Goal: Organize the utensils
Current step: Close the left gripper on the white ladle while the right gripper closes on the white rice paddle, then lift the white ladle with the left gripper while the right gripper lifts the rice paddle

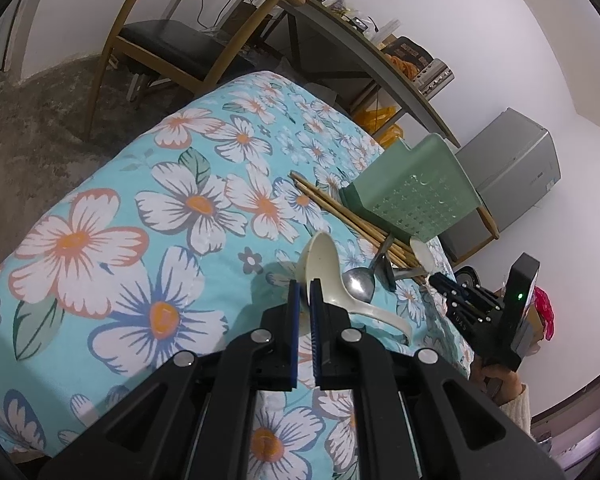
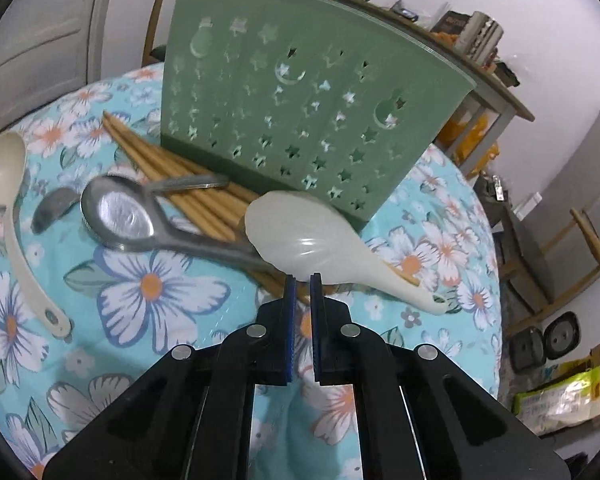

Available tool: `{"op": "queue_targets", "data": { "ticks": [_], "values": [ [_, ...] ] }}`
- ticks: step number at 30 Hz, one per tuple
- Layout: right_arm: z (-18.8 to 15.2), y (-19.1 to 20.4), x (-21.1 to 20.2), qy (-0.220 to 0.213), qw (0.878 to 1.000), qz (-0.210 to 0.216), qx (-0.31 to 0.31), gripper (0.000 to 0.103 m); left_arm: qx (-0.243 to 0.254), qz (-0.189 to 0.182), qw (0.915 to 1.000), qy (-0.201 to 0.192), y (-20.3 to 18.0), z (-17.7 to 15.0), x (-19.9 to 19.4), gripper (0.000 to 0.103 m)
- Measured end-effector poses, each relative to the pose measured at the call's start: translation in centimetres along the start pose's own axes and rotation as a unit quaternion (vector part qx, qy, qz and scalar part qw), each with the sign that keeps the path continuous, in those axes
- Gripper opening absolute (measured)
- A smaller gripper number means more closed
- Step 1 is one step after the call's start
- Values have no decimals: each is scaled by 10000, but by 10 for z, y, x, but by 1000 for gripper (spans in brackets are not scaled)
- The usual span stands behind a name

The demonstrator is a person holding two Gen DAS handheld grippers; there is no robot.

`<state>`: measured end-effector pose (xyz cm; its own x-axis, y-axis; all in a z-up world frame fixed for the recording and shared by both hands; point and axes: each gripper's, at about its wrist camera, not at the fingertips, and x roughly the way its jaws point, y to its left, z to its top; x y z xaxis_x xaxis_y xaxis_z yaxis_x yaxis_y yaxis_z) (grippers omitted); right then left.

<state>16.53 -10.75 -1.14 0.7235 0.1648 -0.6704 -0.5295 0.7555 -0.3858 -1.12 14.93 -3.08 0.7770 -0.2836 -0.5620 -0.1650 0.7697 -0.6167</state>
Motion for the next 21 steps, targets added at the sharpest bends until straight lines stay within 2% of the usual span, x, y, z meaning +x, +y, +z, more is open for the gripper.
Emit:
{"op": "queue_targets", "data": {
  "ticks": [7, 9, 15, 17, 19, 21],
  "values": [
    [15, -12, -1, -315, 9985, -113, 434, 7, -9, 22, 10000, 23, 2, -1, 2, 5],
    [18, -11, -1, -311, 9983, 48, 493, 7, 5, 31, 10000, 14, 2, -1, 1, 5],
    [23, 3, 15, -115, 9997, 10, 206, 7, -46, 9, 10000, 17, 4, -1, -1, 5],
    [22, 6, 11, -31, 9998, 132, 170, 12, -75, -11, 10000, 19, 6, 0, -2, 5],
    [18, 9, -1, -103, 9996, 228, 118, 25, -97, -22, 10000, 8, 7, 1, -3, 5],
    [12, 14, -12, -179, 9993, 325, -63, 34, -139, -54, 9999, 7, 8, 2, -4, 5]
  ]
}}
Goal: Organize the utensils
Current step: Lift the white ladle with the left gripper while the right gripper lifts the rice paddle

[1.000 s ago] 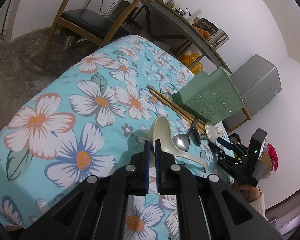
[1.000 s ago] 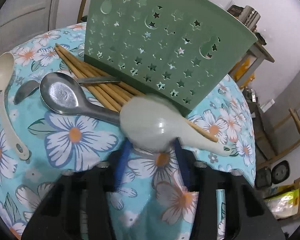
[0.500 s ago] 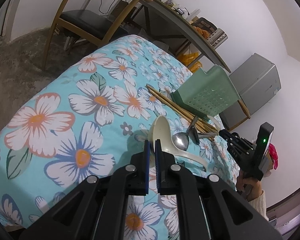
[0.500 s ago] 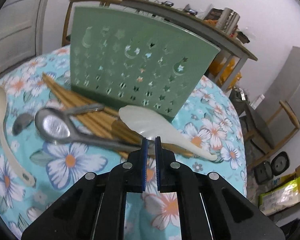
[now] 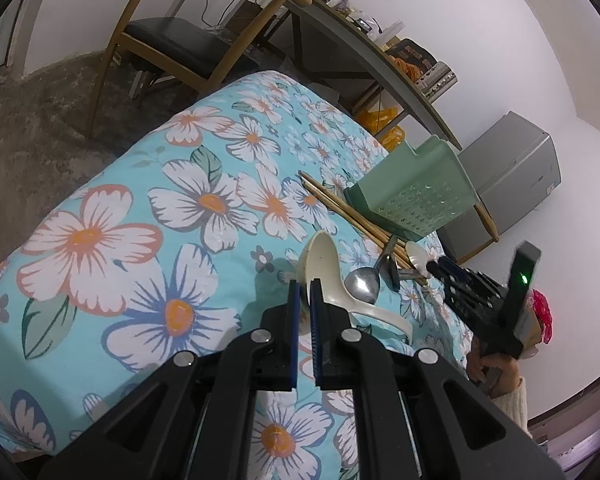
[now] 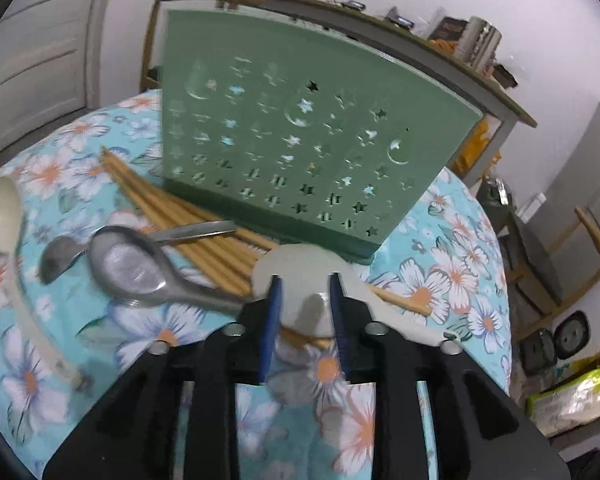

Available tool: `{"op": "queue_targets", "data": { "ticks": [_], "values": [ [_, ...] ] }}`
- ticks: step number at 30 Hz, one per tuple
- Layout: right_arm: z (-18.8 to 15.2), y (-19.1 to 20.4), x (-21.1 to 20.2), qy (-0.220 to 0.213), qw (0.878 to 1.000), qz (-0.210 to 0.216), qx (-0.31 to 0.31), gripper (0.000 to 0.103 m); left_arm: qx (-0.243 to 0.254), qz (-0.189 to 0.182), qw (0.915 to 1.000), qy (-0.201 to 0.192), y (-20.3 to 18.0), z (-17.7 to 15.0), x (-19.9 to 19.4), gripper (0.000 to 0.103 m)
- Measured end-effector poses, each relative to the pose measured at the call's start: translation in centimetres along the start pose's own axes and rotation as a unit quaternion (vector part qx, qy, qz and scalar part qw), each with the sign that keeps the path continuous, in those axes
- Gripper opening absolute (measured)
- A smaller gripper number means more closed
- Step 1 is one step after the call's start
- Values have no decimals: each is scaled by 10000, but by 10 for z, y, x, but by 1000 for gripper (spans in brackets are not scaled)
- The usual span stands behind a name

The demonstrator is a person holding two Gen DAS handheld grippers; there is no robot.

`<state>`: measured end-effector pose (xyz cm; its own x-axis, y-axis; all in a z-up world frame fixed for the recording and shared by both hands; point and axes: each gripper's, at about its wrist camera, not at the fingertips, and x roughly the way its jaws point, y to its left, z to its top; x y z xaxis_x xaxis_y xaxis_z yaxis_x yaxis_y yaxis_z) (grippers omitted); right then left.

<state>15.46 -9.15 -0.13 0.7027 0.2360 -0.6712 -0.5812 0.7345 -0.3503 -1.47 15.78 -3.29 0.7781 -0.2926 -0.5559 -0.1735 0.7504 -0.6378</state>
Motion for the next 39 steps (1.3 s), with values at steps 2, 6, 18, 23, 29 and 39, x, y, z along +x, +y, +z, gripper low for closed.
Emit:
{"op": "queue_targets", "data": {
  "ticks": [2, 6, 18, 23, 29, 39],
  "values": [
    [-9, 8, -4, 24, 9996, 37, -283, 38, -39, -58, 10000, 15, 0, 1, 0, 5],
    [-20, 15, 11, 283, 9975, -295, -579, 38, -35, -150, 9999, -37, -4, 3, -3, 5],
    [-10, -1, 19, 143, 9971, -704, -254, 31, -58, -81, 9999, -139, 2, 4, -6, 5],
    [-7, -12, 16, 35, 9969, -782, -11, 16, -31, -69, 9999, -134, 1, 4, -6, 5],
    [-2, -26, 16, -92, 9972, -676, 303, 15, -18, -28, 9999, -112, 2, 3, -5, 5],
    [9, -42, 27, -97, 9974, -483, 522, 21, -6, 11, 10000, -94, 3, 2, -2, 5]
  ]
}}
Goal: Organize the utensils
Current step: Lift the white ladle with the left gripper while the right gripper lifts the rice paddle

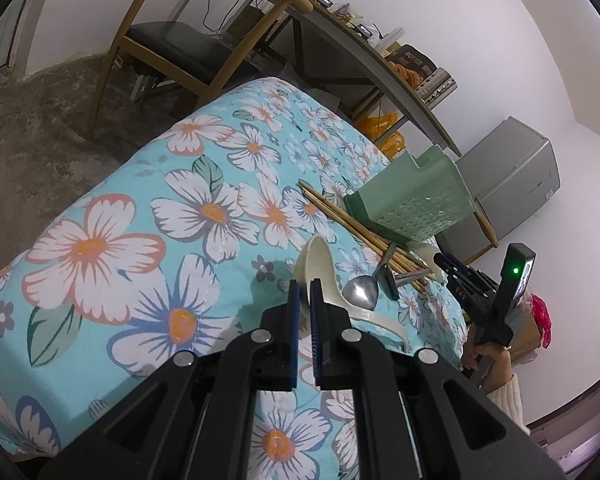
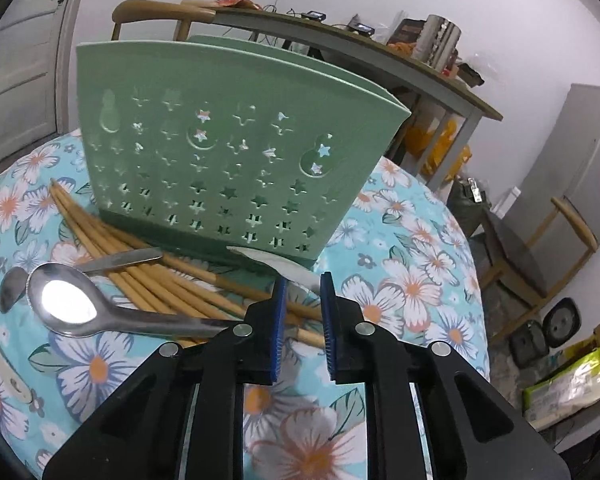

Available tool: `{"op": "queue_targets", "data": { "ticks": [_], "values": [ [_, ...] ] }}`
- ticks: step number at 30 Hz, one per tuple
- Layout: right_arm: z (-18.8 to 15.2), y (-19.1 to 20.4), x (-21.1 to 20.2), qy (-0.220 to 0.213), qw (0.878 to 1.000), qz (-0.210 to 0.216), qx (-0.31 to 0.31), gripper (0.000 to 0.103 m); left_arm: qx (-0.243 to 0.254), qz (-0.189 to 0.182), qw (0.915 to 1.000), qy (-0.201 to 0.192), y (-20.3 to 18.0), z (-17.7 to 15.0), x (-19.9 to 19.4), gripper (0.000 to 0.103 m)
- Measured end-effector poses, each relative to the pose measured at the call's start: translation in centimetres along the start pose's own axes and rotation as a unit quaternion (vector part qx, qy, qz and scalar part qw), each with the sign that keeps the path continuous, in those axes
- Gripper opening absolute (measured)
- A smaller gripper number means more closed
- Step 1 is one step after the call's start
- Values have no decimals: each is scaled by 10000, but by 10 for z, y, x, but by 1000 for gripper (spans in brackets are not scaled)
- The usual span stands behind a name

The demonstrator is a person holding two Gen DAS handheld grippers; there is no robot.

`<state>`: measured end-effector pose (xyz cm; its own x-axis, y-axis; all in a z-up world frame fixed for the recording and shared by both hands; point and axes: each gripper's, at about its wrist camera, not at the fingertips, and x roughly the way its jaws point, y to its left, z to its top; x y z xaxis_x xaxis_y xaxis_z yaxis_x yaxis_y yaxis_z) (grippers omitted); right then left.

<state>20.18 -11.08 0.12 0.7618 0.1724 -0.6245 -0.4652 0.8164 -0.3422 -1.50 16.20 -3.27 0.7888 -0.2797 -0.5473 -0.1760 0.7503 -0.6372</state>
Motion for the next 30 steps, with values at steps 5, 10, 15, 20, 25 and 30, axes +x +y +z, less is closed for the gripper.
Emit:
{"op": "queue_targets", "data": {
  "ticks": [5, 10, 15, 20, 25, 30],
  "values": [
    [0, 7, 7, 60, 9997, 18, -231, 26, -70, 4, 10000, 40, 3, 1, 3, 5],
    [2, 13, 8, -3, 9994, -16, -339, 16, -27, 59, 10000, 40, 1, 1, 4, 5],
    [8, 5, -5, -154, 9998, -35, 71, 11, 1, 39, 10000, -12, -3, 3, 4, 5],
    [7, -7, -24, -250, 9986, 127, 443, 10, 274, 41, 9994, -191, -16, 4, -2, 4],
    [4, -23, -51, -469, 9927, 479, 1002, 7, 528, 50, 9979, -376, -32, 5, -8, 4],
    [2, -41, -71, -667, 9805, 895, 1617, 3, 800, 39, 9949, -616, -53, 6, -12, 3]
  ]
}}
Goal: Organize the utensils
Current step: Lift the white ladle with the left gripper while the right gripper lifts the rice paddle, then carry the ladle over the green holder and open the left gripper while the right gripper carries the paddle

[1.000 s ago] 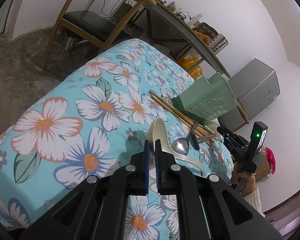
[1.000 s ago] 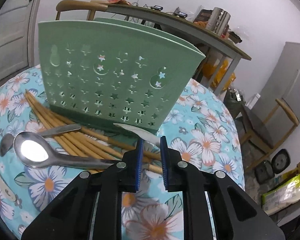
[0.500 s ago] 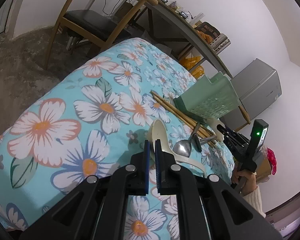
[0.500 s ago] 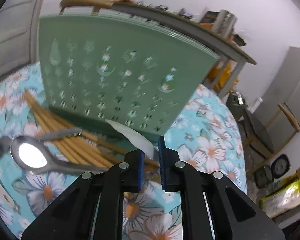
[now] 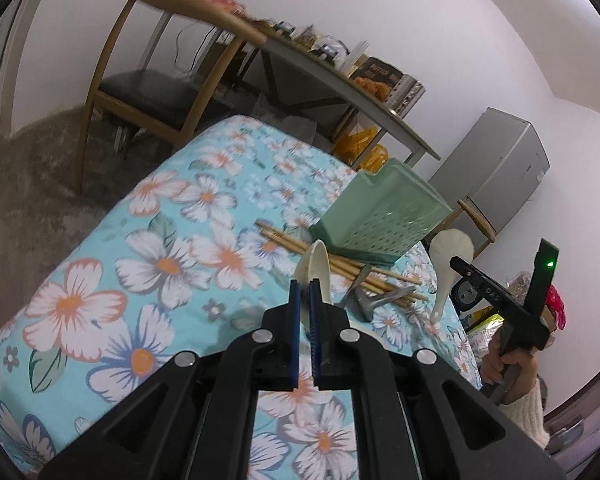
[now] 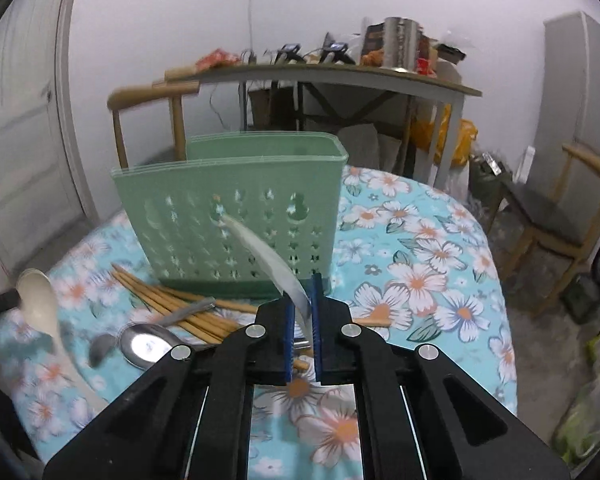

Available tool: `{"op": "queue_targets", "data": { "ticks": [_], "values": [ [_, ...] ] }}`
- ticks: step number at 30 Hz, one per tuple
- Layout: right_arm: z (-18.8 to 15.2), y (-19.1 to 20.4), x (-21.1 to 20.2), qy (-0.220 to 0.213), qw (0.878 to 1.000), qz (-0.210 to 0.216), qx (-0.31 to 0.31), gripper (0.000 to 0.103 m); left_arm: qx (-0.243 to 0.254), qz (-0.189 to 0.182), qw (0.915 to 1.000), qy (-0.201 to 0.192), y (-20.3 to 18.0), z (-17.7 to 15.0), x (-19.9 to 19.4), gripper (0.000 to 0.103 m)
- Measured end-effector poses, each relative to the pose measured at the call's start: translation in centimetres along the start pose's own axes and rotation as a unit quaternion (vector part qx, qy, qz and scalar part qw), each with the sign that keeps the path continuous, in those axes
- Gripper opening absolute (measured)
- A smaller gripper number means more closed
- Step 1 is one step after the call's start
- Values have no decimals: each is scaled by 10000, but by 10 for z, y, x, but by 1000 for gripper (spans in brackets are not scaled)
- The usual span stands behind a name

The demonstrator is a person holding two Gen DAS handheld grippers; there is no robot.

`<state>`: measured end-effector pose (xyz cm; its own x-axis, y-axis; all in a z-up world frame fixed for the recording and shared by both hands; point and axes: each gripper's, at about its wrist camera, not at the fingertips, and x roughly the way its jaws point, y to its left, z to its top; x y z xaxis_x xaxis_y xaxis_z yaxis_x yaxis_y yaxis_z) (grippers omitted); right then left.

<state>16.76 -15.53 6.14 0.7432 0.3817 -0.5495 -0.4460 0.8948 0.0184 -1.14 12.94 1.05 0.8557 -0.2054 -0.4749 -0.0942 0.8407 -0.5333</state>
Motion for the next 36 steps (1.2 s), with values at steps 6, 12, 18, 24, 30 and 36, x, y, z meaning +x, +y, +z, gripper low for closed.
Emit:
{"op": "queue_targets", "data": {
  "ticks": [6, 12, 18, 24, 30, 36],
  "values": [
    [12, -17, -14, -309, 9981, 112, 526, 1, 330, -30, 9989, -325, -27, 3, -2, 3],
    [16, -30, -30, -597, 9957, -15, 702, 1, 526, 47, 9974, -489, -38, 6, -2, 3],
    [18, -48, -48, -862, 9906, -36, 1060, 1, 454, 67, 9960, -771, -42, 14, -13, 3],
    [34, -59, -63, -1166, 9848, -27, 1286, 1, 477, -60, 9936, -1024, -61, 42, -18, 3],
    [53, -68, -68, -1324, 9842, -184, 1163, 1, 834, -47, 9873, -1350, -105, 96, -14, 3],
    [80, -84, -61, -1476, 9815, -133, 1211, 1, 1448, 382, 9738, -1708, -152, 155, 17, 2]
  ]
}}
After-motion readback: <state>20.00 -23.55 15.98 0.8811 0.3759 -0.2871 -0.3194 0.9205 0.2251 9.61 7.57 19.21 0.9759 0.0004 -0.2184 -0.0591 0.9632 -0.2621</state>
